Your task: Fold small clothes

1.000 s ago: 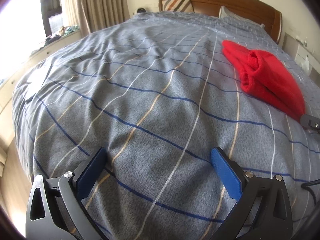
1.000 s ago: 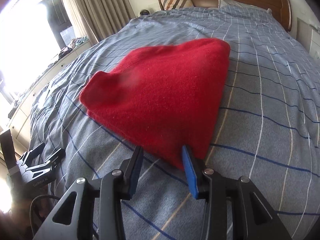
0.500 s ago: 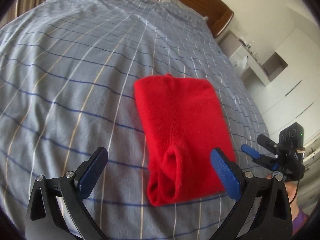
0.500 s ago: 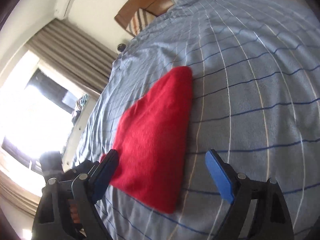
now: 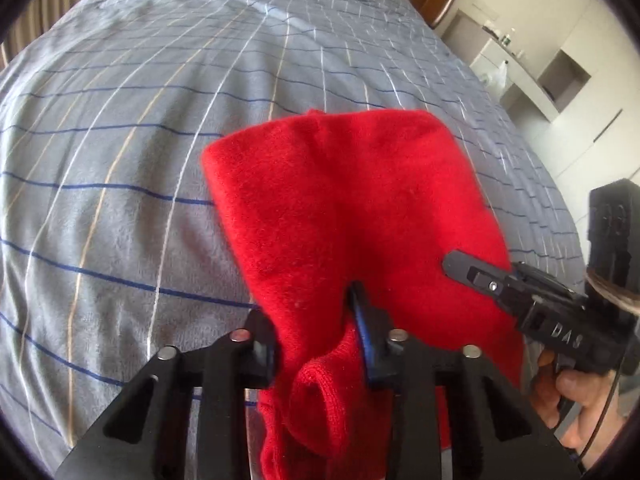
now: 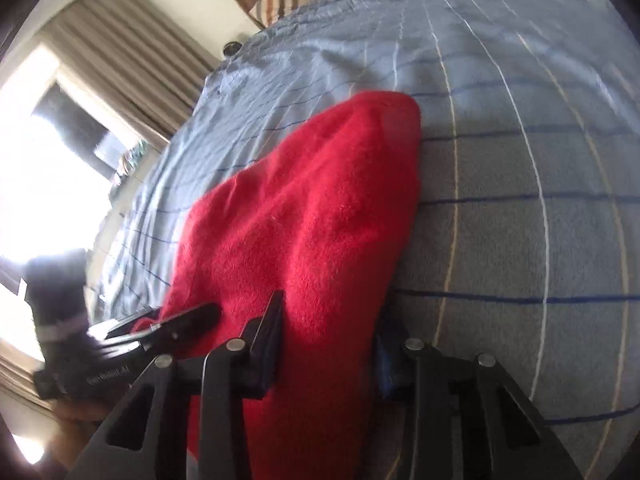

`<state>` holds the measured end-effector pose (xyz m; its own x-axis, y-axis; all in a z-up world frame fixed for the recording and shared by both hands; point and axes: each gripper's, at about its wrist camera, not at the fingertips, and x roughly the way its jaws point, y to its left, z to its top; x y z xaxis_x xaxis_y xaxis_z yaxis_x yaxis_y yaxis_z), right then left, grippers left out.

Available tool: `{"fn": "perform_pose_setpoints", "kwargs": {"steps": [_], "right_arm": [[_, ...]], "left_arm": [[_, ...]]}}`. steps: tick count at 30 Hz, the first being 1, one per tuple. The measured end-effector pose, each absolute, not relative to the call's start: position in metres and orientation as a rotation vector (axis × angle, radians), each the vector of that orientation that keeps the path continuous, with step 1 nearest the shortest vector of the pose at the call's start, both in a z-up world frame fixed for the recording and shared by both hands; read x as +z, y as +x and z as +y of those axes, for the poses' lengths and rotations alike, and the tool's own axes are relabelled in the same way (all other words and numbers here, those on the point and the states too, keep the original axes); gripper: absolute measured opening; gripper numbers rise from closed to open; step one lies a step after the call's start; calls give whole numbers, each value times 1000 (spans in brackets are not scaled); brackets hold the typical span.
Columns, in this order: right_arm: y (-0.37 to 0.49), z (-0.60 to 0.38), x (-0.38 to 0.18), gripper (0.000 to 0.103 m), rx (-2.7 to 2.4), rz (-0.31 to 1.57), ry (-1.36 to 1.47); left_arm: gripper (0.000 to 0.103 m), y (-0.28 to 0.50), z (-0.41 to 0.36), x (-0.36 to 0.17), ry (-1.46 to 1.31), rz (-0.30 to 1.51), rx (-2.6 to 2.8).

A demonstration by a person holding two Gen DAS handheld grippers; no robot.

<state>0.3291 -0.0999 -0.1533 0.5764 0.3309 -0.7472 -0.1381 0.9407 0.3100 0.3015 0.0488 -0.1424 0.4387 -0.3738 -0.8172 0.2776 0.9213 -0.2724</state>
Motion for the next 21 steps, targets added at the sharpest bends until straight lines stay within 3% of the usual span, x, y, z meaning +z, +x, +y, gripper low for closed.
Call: {"fn": "perform_pose_setpoints", "kwargs": {"steps": [5, 16, 17, 18, 19, 20, 21], "right_arm": [[301, -52, -125, 30, 204, 768, -114], [282, -57, -41, 29, 197, 535, -129], [285, -62, -40, 30, 201, 541, -112], [292, -67, -41, 34, 198, 562, -102], [297, -71, -46, 46, 191, 593, -97], [301, -78, -54, 56, 172, 632, -92], [302, -87, -63, 79, 155, 665, -78]], "left_arm": [[19, 276, 39, -118, -7, 925, -359], [21, 270, 50, -39, -25, 697, -351], [28, 274, 48, -40, -21, 697, -342], [44, 277, 46, -46, -10, 702, -322], [58, 279, 45, -54, 8, 710, -298], [86, 279, 45, -64, 30, 716, -263], [98, 274, 47, -74, 54, 711, -220]]}}
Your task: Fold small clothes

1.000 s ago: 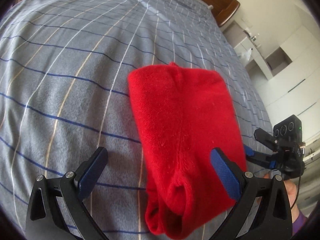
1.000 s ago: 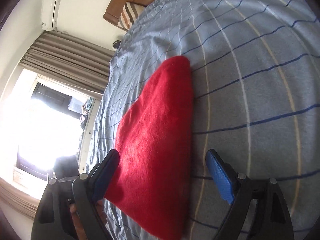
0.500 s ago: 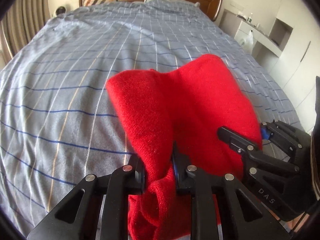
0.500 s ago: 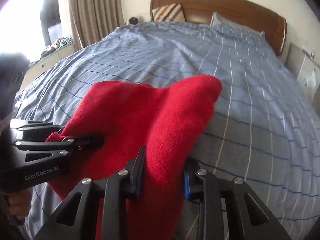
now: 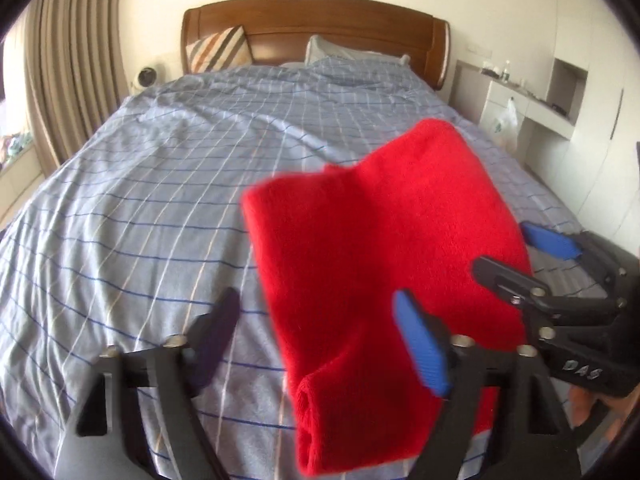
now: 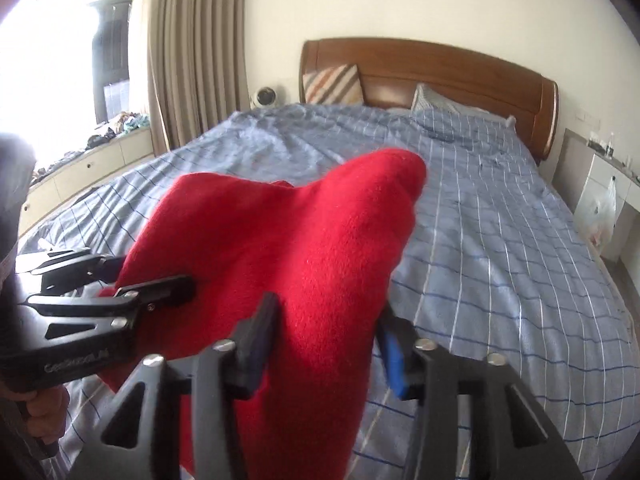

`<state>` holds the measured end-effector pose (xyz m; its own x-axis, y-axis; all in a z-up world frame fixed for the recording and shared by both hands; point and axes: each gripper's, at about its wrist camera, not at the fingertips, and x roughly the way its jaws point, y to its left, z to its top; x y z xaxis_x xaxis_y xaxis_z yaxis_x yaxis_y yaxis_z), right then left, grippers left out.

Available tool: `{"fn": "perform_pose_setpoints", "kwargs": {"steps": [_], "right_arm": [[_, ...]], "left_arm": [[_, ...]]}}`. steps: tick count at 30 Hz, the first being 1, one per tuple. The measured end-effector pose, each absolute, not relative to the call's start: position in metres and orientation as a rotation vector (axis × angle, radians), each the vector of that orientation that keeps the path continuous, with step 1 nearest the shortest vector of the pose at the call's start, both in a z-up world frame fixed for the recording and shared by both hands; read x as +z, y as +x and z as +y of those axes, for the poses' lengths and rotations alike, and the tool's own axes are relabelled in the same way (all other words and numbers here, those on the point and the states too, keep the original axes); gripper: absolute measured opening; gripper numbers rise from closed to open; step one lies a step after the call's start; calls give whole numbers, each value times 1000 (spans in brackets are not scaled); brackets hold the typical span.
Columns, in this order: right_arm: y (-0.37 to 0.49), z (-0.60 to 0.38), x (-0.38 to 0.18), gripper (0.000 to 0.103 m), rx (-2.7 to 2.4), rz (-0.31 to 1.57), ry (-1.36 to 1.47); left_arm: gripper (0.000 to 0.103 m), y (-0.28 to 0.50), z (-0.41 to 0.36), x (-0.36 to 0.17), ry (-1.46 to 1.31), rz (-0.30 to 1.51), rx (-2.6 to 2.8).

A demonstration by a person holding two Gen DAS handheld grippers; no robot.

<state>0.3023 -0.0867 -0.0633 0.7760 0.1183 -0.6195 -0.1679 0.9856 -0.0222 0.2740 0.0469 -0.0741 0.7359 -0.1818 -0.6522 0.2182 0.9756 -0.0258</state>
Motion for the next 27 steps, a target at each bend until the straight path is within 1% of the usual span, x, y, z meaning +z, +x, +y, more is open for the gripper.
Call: {"fn": "perform_pose_setpoints", "kwargs": {"steps": [1, 5, 7, 9, 12, 15, 19, 27], "right_arm": [[302, -95, -72, 88, 145, 689, -62], [279, -121, -105, 88, 91, 754, -60], [263, -128, -116, 92, 70, 769, -62], [248, -135, -122, 94, 66, 770, -47], [226, -139, -124, 95, 63, 757, -11], [206, -138, -121, 98, 52, 742, 11], [183, -129, -116, 99, 49, 732, -1], [147, -116, -107, 99, 51, 709, -29]], "left_arm": [[98, 268, 49, -82, 78, 701, -181], [98, 244, 60, -108, 133, 732, -122], [99, 227, 66, -112, 125, 728, -116], [101, 212, 68, -113, 123, 724, -113], [102, 193, 68, -117, 128, 730, -96], [102, 177, 64, -120, 139, 731, -63], [102, 155, 63, -119, 147, 712, -19], [102, 126, 65, -94, 160, 647, 71]]}}
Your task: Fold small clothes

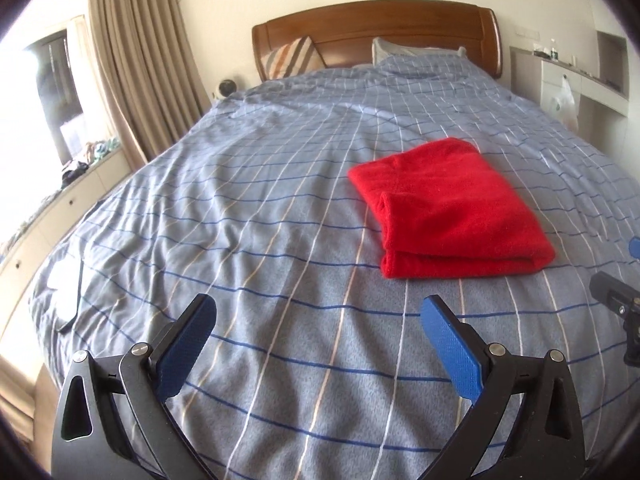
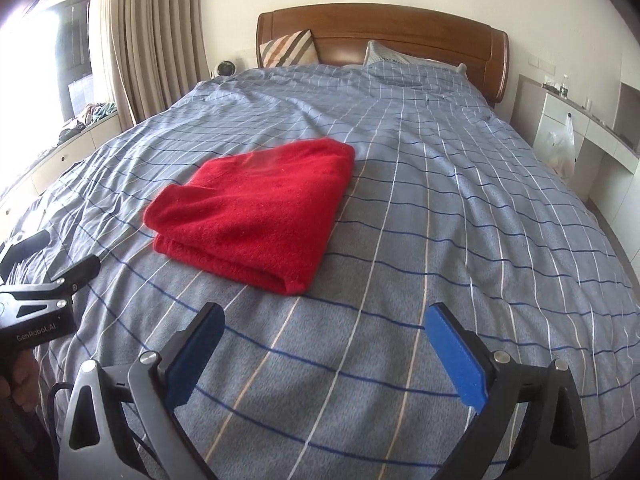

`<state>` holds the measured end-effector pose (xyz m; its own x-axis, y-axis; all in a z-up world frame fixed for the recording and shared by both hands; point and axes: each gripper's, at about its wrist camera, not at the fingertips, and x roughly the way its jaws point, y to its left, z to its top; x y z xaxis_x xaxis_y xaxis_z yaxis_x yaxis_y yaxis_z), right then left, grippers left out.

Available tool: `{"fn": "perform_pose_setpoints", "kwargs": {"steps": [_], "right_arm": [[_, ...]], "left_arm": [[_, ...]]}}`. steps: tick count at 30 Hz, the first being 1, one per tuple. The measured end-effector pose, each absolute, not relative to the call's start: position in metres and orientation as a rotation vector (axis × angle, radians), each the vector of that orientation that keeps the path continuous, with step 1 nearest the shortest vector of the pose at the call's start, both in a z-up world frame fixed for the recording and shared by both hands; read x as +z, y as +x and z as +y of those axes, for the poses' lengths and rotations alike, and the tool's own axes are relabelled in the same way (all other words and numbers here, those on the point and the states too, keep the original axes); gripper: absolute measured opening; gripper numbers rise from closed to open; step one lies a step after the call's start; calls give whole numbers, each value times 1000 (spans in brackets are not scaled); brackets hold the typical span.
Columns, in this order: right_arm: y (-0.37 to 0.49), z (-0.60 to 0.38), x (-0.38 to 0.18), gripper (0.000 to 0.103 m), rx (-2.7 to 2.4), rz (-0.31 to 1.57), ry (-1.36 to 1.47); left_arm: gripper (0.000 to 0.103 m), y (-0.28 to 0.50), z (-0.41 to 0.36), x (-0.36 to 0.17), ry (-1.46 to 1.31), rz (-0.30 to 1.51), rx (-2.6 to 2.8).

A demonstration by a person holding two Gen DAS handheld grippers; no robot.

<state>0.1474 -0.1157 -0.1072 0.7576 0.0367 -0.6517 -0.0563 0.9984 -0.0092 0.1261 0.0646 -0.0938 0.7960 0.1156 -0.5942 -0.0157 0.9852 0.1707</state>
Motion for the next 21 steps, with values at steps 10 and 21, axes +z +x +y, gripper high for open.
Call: {"fn": "perform_pose_setpoints", "kwargs": {"steps": [10, 21], "right_arm": [[112, -111, -72, 102, 77, 627, -14], [95, -105, -48, 102, 37, 636, -66]], "left_arm": [[102, 102, 71, -59, 99, 601, 81], [103, 87, 69, -52, 46, 649, 16]]}}
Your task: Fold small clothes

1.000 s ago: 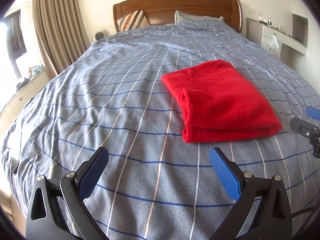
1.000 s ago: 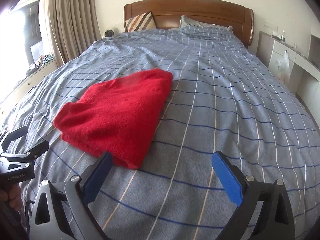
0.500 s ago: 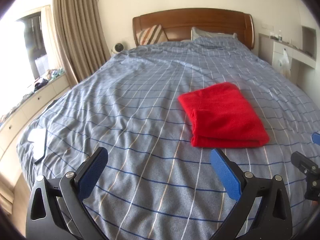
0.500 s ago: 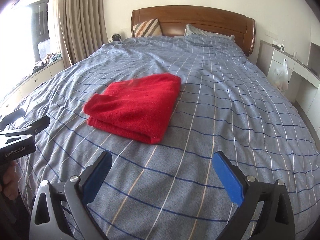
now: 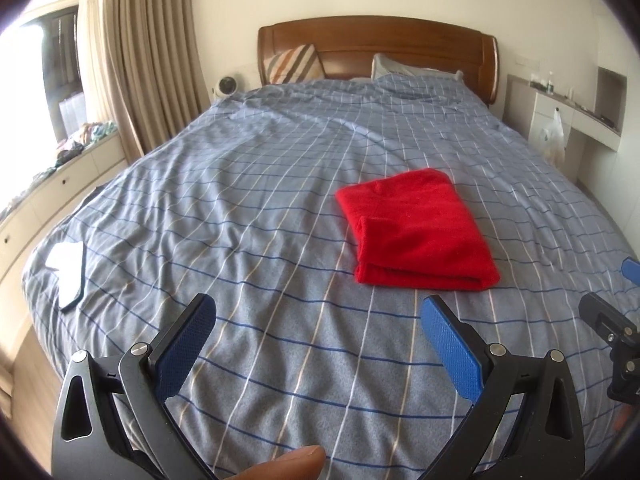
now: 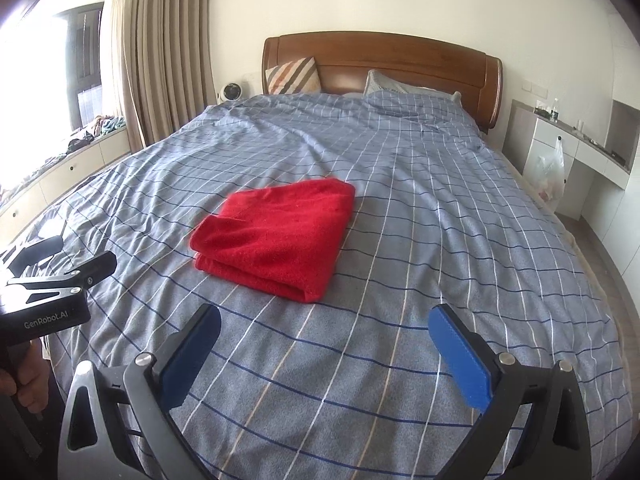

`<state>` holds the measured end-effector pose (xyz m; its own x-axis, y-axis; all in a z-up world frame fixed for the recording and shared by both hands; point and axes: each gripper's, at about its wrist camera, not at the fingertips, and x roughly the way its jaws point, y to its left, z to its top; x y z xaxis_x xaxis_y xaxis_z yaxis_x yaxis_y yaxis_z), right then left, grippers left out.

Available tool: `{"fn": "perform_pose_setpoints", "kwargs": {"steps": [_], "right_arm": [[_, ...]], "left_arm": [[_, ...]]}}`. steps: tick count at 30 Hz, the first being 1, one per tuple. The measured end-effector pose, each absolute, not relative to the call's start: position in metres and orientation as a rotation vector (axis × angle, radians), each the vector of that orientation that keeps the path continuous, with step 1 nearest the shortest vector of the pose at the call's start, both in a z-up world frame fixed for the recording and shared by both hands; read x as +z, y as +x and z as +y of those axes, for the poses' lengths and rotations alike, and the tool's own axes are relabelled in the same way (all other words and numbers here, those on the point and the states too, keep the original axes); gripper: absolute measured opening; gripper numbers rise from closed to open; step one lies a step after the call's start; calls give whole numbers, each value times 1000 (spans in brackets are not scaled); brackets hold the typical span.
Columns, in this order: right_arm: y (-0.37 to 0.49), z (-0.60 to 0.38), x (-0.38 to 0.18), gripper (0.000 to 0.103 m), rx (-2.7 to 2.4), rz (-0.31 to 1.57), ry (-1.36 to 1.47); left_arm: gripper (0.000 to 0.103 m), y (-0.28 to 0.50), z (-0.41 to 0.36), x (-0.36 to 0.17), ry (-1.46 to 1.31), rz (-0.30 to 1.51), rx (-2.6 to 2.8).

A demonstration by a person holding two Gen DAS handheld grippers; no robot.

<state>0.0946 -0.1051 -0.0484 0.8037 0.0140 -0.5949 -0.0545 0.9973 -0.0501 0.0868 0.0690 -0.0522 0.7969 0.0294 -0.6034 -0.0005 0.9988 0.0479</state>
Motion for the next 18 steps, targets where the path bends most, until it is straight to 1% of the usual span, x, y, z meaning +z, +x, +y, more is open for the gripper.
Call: {"fn": "perform_pose_setpoints", "kwargs": {"steps": [6, 9, 18], "right_arm": [[79, -105, -40, 102, 42, 660, -69], [69, -104, -36, 102, 41, 669, -81], [47, -102, -26, 102, 45, 659, -100]], "left_arm": [[103, 76, 70, -47, -10, 696, -51], [103, 69, 68, -46, 5, 710, -46], [103, 45, 58, -26, 67, 662, -31]]}}
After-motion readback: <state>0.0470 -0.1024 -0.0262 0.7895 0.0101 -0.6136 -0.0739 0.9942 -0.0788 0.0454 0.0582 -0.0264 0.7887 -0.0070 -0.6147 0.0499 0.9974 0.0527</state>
